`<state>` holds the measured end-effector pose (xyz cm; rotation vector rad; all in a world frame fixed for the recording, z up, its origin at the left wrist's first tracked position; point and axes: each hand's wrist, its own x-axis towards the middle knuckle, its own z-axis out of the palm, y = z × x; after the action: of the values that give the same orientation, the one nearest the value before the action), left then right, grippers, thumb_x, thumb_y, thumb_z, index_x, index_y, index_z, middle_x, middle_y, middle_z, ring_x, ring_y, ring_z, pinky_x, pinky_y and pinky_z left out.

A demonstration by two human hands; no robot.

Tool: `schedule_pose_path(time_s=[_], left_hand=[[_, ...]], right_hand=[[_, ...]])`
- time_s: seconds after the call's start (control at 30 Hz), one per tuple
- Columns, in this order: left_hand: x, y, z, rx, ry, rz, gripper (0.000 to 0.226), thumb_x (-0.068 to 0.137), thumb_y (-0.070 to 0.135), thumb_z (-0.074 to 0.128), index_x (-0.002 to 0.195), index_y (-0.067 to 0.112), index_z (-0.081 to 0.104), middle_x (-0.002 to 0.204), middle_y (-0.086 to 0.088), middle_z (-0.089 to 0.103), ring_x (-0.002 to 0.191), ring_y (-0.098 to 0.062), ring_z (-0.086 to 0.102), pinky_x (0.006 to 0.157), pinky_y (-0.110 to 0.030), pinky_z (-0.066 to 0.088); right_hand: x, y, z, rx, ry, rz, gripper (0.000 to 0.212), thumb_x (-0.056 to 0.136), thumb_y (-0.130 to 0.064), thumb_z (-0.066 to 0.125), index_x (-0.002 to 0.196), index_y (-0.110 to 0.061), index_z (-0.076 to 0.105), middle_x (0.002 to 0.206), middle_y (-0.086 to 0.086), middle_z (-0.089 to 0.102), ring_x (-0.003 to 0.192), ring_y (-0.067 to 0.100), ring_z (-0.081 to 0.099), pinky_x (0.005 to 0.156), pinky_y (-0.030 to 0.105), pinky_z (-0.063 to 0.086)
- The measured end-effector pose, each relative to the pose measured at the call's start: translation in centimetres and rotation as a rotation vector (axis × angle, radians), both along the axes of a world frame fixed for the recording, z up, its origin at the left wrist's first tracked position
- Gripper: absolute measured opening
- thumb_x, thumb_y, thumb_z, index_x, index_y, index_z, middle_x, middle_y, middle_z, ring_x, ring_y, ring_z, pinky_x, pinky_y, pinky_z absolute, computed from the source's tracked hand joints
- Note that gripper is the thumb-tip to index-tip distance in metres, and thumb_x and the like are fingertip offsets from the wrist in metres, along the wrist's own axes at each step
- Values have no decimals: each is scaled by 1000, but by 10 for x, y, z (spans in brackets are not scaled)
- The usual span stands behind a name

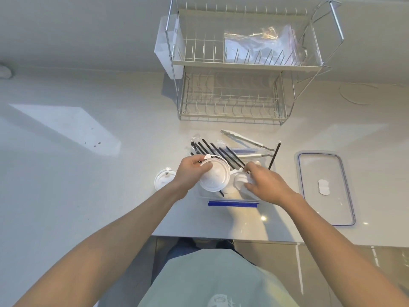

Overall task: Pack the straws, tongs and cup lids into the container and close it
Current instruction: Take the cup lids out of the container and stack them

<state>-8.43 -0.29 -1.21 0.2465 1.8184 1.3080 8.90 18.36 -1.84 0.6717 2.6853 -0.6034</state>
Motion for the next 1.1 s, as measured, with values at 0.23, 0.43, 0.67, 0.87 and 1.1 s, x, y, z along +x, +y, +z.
schedule_pose_path(time_s=[0.23,0.43,0.67,0.87,1.1], left_hand=[[6,8,0,10,-95,34,17,98,15,62,109,17,75,96,-3,70,88,-19,61,76,-34,47],[16,24,6,73,-201,42,26,100,15,59,124,12,70,107,-5,69,96,-22,64,89,-47,56],[20,31,17,173,-400,-8,20,99,26,60,109,15,72,85,-3,63,70,-16,58,64,-29,48],[22,30,12,198,-516,-45,48,91,31,52,126,0,65,109,-16,64,99,-30,58,86,-43,46],[19,22,8,209,-380,-112,33,94,5,60,127,4,66,107,-11,69,96,-26,63,72,-32,50]], right_hand=[[3,29,56,-618,471,-667,21,82,-21,74,102,-24,66,62,-9,64,45,6,50,44,22,40],[-16,-6,68,-1090,499,-902,9,94,-6,69,101,-11,72,65,12,61,36,15,50,40,26,50],[-26,-37,58,-1409,453,-1012,21,99,-4,60,113,11,66,100,25,76,87,32,79,61,31,63],[-23,-48,44,-61,291,-611,23,96,-37,64,101,-19,78,77,5,76,69,29,69,60,34,51],[-21,-50,34,198,245,-488,37,94,-52,64,76,-21,56,58,-10,50,59,27,54,55,31,31]])
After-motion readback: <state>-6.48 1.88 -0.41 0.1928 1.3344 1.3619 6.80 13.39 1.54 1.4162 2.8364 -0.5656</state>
